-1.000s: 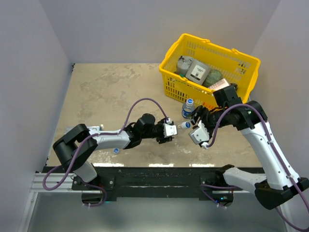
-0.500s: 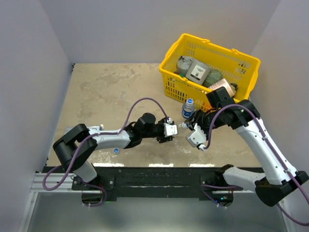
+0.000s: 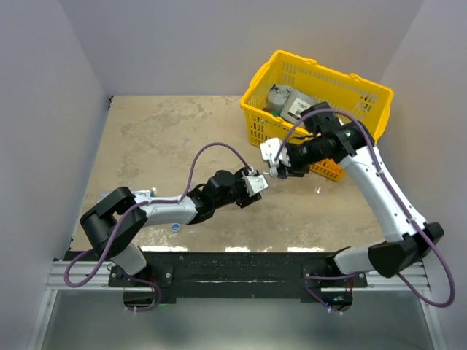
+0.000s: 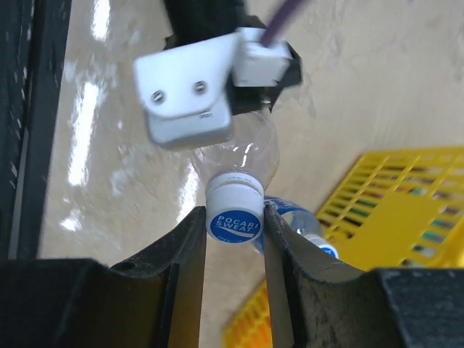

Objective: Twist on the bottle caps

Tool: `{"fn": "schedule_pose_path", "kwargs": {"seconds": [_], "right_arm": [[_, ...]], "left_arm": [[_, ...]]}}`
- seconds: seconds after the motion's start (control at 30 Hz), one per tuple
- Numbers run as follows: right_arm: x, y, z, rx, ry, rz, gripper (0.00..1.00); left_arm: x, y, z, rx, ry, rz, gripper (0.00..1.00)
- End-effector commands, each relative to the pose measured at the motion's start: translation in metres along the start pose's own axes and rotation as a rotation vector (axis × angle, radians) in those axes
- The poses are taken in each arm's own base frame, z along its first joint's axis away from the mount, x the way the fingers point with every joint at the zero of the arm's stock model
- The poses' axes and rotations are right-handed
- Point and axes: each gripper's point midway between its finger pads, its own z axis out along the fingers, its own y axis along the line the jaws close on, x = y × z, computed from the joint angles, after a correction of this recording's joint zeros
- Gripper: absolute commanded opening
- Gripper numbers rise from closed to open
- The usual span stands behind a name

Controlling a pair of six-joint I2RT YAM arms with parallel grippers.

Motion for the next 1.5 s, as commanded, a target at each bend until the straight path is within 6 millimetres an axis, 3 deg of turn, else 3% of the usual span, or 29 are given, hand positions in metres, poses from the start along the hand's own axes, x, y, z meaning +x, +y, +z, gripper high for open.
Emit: {"fn": "schedule_pose_path", "kwargs": {"seconds": [0.0, 0.07, 0.2, 0.43, 0.47, 0.53, 0.57, 0.6, 0.67, 0.7, 0.73, 0.77, 0.8, 0.87, 0.9, 0.93, 0.97, 1.0, 1.03, 1.2, 1.47], "right_arm": [[-0.023, -0.008, 0.019, -0.017, -0.14, 0.64, 0.0], [-0.024, -0.021, 0.023, 0.031, -0.165, 0.874, 0.0], [-0.025, -0.021, 0.029, -0.021, -0.187, 1.378, 0.0], [-0.042, -0.024, 0.027, -0.099, -0.258, 1.382, 0.0], [-0.044, -0.031, 0.03, -0.129, -0.284, 1.361, 0.17], [-0.046, -0.064, 0.001, -0.052, -0.373, 1.276, 0.39], [-0.043, -0.079, -0.008, -0.015, -0.398, 1.242, 0.59], [-0.044, -0.104, -0.039, 0.09, -0.449, 1.112, 0.63], [-0.048, -0.111, -0.062, 0.131, -0.45, 0.979, 0.74], [-0.054, -0.122, -0.082, 0.212, -0.434, 0.738, 0.74], [-0.056, -0.116, -0.088, 0.224, -0.409, 0.626, 0.75], [-0.053, -0.096, -0.089, 0.189, -0.362, 0.569, 0.75], [-0.053, -0.079, -0.094, 0.208, -0.324, 0.347, 0.75], [-0.036, -0.062, -0.092, 0.239, -0.218, 0.203, 0.72], [-0.018, -0.046, -0.078, 0.204, -0.165, 0.068, 0.71], [-0.022, -0.029, -0.087, 0.235, -0.136, -0.039, 0.7], [-0.016, -0.018, -0.086, 0.234, -0.1, -0.113, 0.66], [0.0, -0.004, -0.072, 0.19, -0.061, -0.205, 0.63], [-0.003, 0.007, -0.077, 0.212, -0.047, -0.276, 0.61], [-0.005, 0.032, -0.058, 0.145, -0.059, -0.44, 0.58], [-0.017, 0.036, -0.042, 0.076, -0.089, -0.506, 0.6]], "left_arm": [[-0.064, 0.083, -0.014, -0.45, -0.151, -0.181, 0.0], [-0.064, 0.09, -0.017, -0.504, -0.144, -0.204, 0.0], [-0.063, 0.108, -0.019, -0.616, -0.107, -0.232, 0.0], [-0.046, 0.101, -0.012, -0.603, -0.03, -0.246, 0.0], [-0.042, 0.099, -0.011, -0.593, -0.019, -0.251, 0.0], [-0.035, 0.091, -0.008, -0.542, 0.001, -0.257, 0.0], [-0.031, 0.085, -0.008, -0.505, 0.006, -0.26, 0.0], [-0.029, 0.081, -0.007, -0.481, 0.007, -0.267, 0.0], [-0.025, 0.065, -0.005, -0.379, -0.002, -0.266, 0.0], [-0.024, 0.06, -0.005, -0.355, -0.009, -0.261, 0.0], [-0.026, 0.055, -0.004, -0.326, -0.026, -0.253, 0.0], [-0.025, 0.04, -0.002, -0.232, -0.04, -0.238, 0.0], [-0.028, 0.035, -0.002, -0.196, -0.053, -0.225, 0.0], [-0.034, 0.014, -0.001, -0.067, -0.092, -0.191, 0.0], [-0.037, 0.008, -0.001, -0.03, -0.106, -0.17, 0.0], [-0.039, 0.004, 0.0, -0.002, -0.116, -0.142, 0.0], [-0.041, -0.002, 0.0, 0.034, -0.127, -0.135, 0.0], [-0.042, -0.003, 0.0, 0.044, -0.131, -0.125, 0.0], [-0.043, -0.005, 0.0, 0.058, -0.14, -0.104, 0.0], [-0.052, -0.006, -0.001, 0.085, -0.17, -0.032, 0.0], [-0.06, -0.007, 0.0, 0.113, -0.192, 0.079, 0.0]]}}
